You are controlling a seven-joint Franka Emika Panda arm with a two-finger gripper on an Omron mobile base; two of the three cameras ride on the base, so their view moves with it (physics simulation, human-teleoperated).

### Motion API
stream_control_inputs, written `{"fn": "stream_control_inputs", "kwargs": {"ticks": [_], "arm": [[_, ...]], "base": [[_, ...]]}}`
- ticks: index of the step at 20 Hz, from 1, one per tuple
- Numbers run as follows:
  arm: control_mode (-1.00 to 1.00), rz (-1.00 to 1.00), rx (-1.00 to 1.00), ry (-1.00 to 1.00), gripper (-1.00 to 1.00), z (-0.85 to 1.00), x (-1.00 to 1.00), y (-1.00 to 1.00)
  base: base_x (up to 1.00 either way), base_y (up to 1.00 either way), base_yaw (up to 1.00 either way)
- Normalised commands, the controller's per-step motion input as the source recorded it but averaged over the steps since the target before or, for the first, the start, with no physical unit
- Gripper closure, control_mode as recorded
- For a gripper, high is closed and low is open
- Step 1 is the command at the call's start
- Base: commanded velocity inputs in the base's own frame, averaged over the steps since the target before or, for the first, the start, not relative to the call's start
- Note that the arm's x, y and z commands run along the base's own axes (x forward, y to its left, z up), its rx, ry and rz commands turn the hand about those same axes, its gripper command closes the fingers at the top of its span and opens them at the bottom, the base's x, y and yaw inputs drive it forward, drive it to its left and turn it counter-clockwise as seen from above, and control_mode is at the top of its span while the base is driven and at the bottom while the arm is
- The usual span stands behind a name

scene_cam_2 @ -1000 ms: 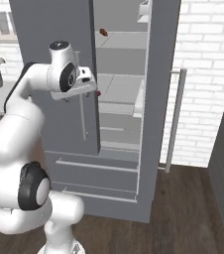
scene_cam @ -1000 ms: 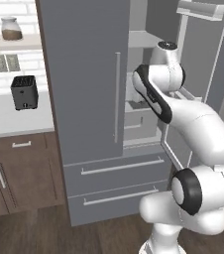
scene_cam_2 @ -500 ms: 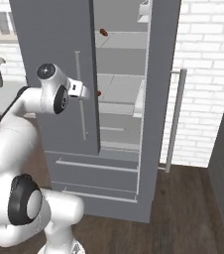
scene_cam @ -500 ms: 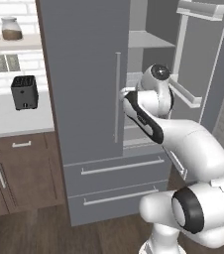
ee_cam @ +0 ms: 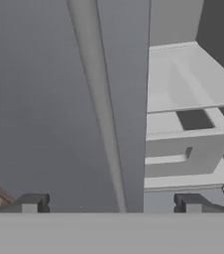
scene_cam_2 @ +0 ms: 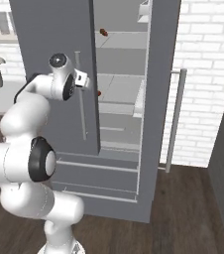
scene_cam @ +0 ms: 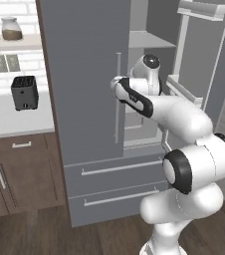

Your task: Take the strawberry from the fridge and place it on top of the pancake, located on the dining counter.

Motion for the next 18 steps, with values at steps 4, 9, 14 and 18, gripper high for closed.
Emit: {"fn": "stream_control_inputs", "kwargs": {"ticks": [4,9,14,18], "arm": [[-1.0,-0.09,-0.03,0.0,-1.0,0.01,0.34,0.12],[-1.0,-0.01,-0.05,0.0,-1.0,0.0,0.38,0.0],[-1.0,0.0,-0.02,0.0,-1.0,0.0,0.52,0.0],[-1.0,0.0,0.0,-0.03,-1.0,-0.01,0.59,0.0]], "base": [[0.0,0.0,0.0],[0.0,0.0,0.0],[0.0,0.0,0.0],[0.0,0.0,0.0]]}}
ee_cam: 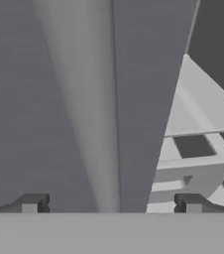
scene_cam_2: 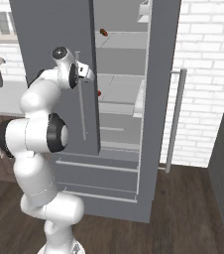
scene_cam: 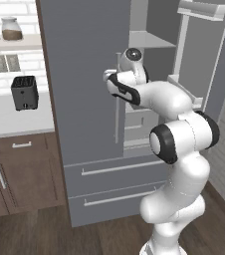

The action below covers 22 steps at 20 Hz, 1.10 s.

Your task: Take the strawberry from the fridge and place it on top of the pancake, located on the dining counter.

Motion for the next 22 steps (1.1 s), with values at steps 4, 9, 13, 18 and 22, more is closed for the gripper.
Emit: {"fn": "stream_control_inputs", "kwargs": {"ticks": [4,9,13,18,22], "arm": [[-1.0,0.0,0.0,-0.04,-1.0,-0.03,0.5,0.0],[-1.0,0.0,0.0,-0.05,-1.0,-0.03,0.39,0.11],[-1.0,0.0,0.0,-0.09,-1.0,0.0,0.33,0.05],[-1.0,0.0,0.0,-0.31,1.0,-0.14,0.08,0.02],[-1.0,0.0,0.0,-0.15,1.0,-0.07,0.01,0.01]], "base": [[0.0,0.0,0.0],[0.0,0.0,0.0],[0.0,0.0,0.0],[0.0,0.0,0.0],[0.0,0.0,0.0]]}}
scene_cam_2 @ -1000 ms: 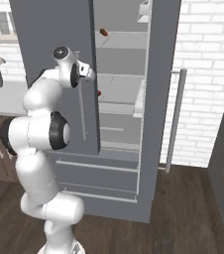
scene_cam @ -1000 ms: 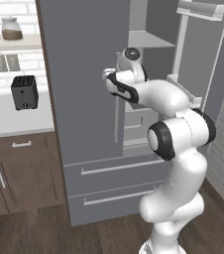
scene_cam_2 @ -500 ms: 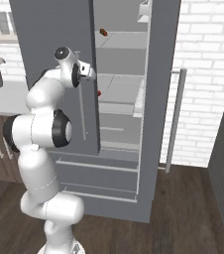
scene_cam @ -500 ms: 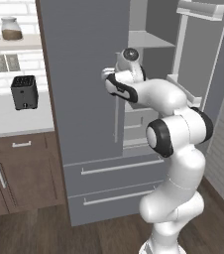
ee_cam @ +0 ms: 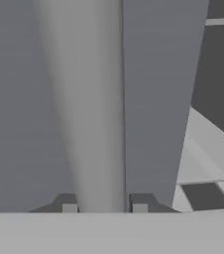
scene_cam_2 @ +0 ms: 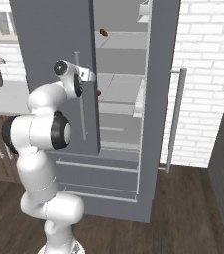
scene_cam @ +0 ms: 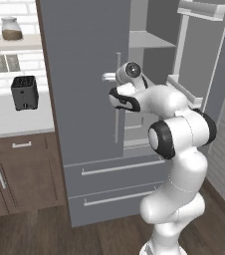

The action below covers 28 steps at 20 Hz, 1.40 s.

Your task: Take the strawberry from the fridge and place it on top of the pancake, located on the dining counter.

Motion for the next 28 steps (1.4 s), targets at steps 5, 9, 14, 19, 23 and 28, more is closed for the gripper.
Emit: {"fn": "stream_control_inputs", "kwargs": {"ticks": [5,9,14,19,23,28], "arm": [[-1.0,-0.11,0.0,0.0,1.0,0.0,-0.21,0.2],[-1.0,-0.16,0.0,0.0,1.0,0.02,-0.84,0.37],[-1.0,-0.11,-0.03,0.0,1.0,0.03,-1.0,0.55],[-1.0,-0.08,-0.09,0.03,1.0,0.03,-1.0,0.75],[-1.0,-0.08,-0.09,0.01,1.0,0.03,-0.88,0.82],[-1.0,-0.1,-0.12,0.0,-1.0,0.01,-0.66,0.69]], "base": [[0.0,0.0,0.0],[0.0,0.0,0.0],[0.0,0.0,0.0],[0.0,0.0,0.0],[0.0,0.0,0.0],[0.0,0.0,0.0]]}}
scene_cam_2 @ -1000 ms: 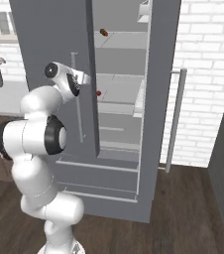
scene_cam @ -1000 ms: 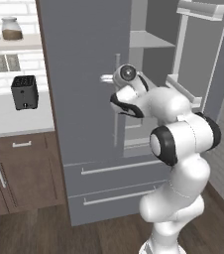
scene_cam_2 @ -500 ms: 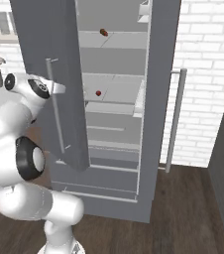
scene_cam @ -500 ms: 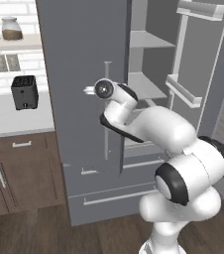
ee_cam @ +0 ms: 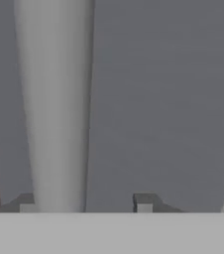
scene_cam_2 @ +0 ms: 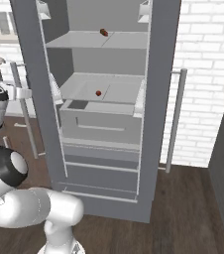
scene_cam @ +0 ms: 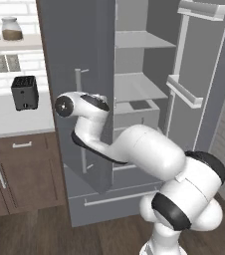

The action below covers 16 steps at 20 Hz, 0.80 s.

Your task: Take the strawberry from the fridge and place it on top of the pancake, located on the dining counter.

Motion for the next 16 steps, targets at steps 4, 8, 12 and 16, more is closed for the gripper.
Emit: {"fn": "stream_control_inputs", "kwargs": {"ticks": [4,8,12,16], "arm": [[-1.0,0.0,-0.02,0.0,-1.0,0.11,-0.19,0.48],[-1.0,-0.03,0.0,0.0,-1.0,0.26,-0.01,0.45],[-1.0,-0.03,0.0,-0.11,-1.0,0.04,0.15,0.51],[-1.0,-0.1,0.0,-0.16,-1.0,0.0,-0.03,0.59]], "base": [[0.0,0.0,0.0],[0.0,0.0,0.0],[0.0,0.0,0.0],[0.0,0.0,0.0]]}}
